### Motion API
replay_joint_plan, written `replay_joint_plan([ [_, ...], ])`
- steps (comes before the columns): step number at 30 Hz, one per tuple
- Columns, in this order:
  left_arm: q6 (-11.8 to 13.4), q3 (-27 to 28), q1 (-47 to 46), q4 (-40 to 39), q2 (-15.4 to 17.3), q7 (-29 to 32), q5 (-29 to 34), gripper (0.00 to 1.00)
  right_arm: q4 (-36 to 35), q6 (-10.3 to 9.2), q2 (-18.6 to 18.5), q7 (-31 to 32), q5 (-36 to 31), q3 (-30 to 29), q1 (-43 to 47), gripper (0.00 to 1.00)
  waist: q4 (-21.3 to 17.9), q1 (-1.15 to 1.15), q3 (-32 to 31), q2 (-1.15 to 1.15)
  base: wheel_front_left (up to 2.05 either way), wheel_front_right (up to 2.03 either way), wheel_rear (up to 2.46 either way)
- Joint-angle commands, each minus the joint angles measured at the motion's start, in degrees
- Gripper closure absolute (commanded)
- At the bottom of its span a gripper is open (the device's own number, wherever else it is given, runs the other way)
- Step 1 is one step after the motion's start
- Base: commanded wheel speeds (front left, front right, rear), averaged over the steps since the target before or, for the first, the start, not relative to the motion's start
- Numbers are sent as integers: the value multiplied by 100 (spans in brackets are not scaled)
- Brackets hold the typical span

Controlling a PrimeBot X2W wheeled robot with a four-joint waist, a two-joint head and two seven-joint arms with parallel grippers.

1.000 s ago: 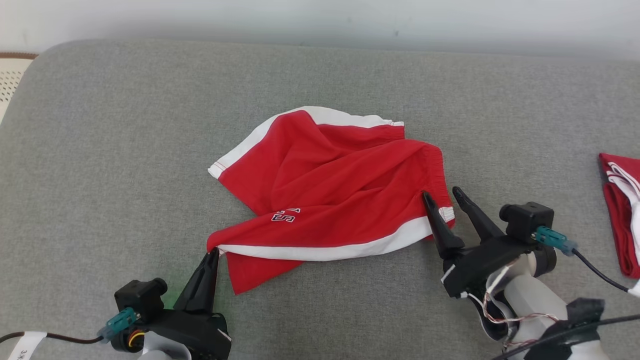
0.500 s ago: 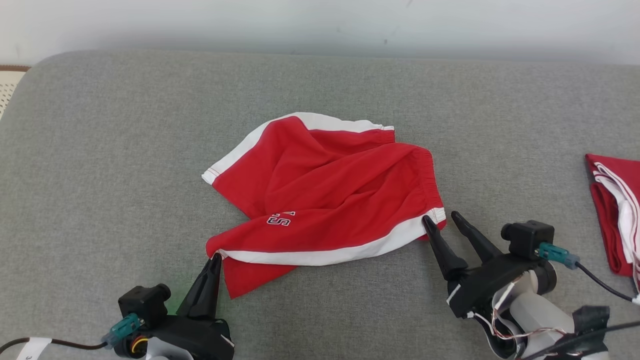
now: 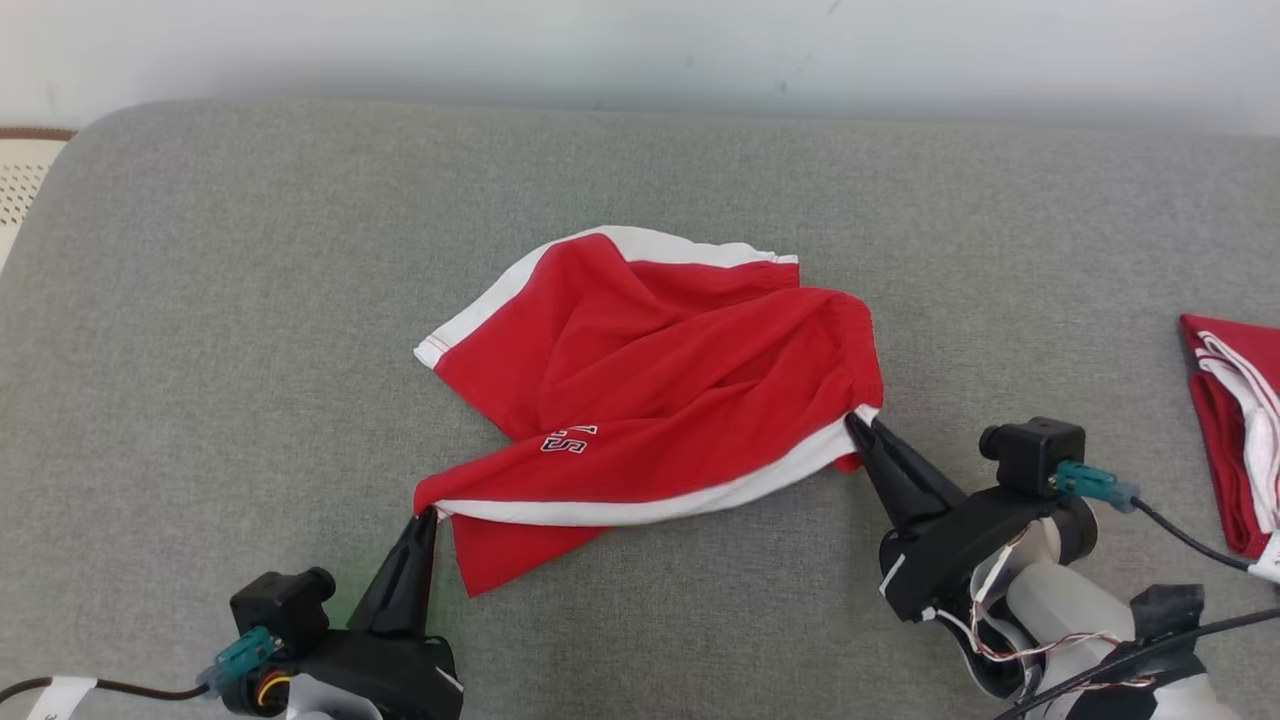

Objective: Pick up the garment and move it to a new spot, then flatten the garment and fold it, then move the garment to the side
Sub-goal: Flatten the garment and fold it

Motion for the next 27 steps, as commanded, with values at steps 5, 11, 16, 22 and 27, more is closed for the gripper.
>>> replay_joint_plan([
  [5,-1,34,-9,-156,146,-6,58,100,-399,-5,-66,-25,-59,-371,-12,100,-95,0,-187,0,0,0,0],
  [11,-1,-452,-1020,-363,762,-6,33,100,-882,-5,-48,-24,-460,-1041,-378,100,-72,0,-434,0,0,0,0],
  [16,-1,-1066,-2334,-155,1383,-6,-59,100,-865,-5,156,-24,-826,-1400,-969,100,-72,0,-743,0,0,0,0],
  [22,-1,-1910,-3705,546,1853,6,-433,100,-464,-5,434,-24,-1114,-1453,-1752,100,-176,0,-1184,0,0,0,0],
  [27,0,-2209,-4363,889,2074,8,-536,100,-149,-6,495,-25,-1245,-1479,-2169,100,-248,0,-1197,0,0,0,0],
])
